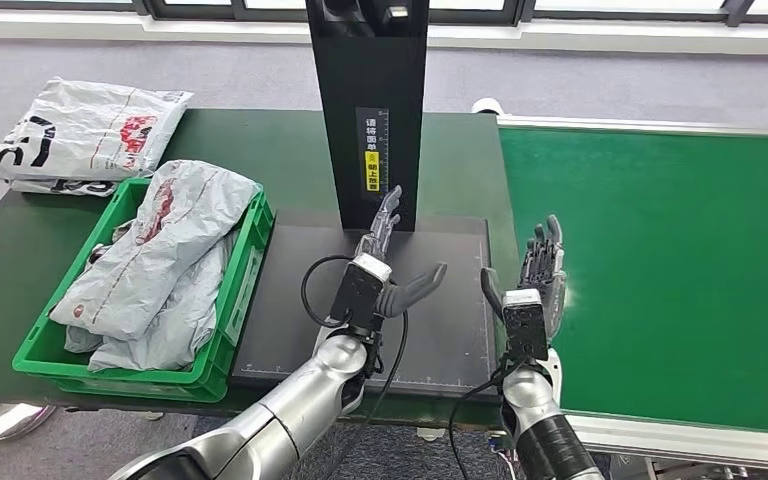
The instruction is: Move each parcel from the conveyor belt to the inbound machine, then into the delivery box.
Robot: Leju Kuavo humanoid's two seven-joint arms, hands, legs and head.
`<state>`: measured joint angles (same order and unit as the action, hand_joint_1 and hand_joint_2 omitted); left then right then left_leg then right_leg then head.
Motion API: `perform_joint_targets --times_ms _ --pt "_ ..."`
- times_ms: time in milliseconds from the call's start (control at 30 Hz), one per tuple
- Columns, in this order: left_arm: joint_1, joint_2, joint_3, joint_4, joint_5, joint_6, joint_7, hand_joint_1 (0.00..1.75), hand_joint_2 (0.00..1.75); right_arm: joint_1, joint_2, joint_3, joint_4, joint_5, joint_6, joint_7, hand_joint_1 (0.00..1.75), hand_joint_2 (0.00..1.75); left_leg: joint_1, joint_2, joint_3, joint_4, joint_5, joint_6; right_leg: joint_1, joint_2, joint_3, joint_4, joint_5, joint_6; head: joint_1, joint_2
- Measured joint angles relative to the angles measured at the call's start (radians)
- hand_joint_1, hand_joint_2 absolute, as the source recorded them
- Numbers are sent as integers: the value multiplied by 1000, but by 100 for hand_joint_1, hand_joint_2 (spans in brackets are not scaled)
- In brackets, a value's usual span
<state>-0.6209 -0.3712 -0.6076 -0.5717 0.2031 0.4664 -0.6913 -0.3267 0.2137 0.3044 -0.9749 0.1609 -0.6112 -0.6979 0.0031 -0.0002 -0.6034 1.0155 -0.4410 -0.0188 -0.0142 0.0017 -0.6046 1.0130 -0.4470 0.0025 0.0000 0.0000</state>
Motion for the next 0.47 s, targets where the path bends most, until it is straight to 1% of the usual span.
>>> perform_joint_targets --times_ms 233,467 --pt "-18 -2 -31 49 4 -28 3 0 175 -6 5 3 31 -12 14 0 0 175 0 0 0 0 0 0 0 0 0 0 0 0 0 0" --pt "-27 -2 -32 70 -53 -84 -9 0 175 -30 11 12 57 0 3 -1 0 175 0 0 0 0 0 0 0 0 0 0 0 0 0 0"
